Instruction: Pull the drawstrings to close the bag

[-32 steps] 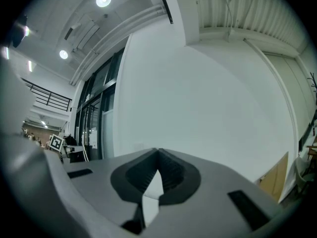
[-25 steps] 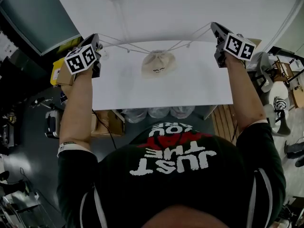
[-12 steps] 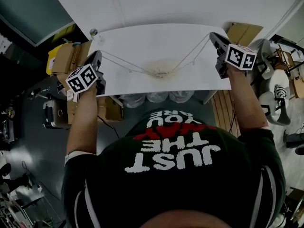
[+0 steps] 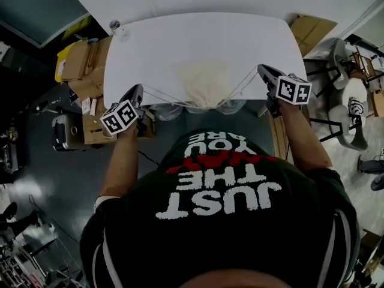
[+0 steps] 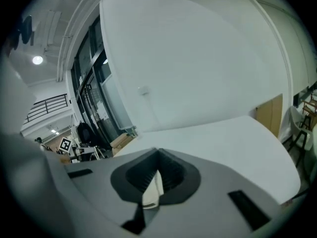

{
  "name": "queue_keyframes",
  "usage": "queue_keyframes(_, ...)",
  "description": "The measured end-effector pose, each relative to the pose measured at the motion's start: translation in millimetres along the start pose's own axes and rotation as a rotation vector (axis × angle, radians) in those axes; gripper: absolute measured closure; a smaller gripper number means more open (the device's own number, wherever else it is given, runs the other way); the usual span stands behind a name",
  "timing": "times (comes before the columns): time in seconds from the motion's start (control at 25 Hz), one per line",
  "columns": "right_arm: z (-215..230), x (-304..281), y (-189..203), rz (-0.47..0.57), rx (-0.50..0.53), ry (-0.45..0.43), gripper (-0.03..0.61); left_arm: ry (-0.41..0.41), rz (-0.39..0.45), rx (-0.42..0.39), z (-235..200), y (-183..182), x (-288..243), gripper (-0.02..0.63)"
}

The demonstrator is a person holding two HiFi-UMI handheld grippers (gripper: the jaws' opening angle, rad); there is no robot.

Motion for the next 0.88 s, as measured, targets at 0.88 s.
queue_keyframes(0.88,-4.6,-12.8,127.4,-0.165,-0.156,-0.033,0.569,0.064,-0.239,0.040,18.4,108.6,-5.1,0.606)
Point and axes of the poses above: the fingertips, and each gripper's own axes: x backward along the fingers, z to its right, y out of its underside, the point moved 9 cm from there along x, backward along the fingers, and after that the axes turned 6 degrees about -z, right-handed, at the moved point
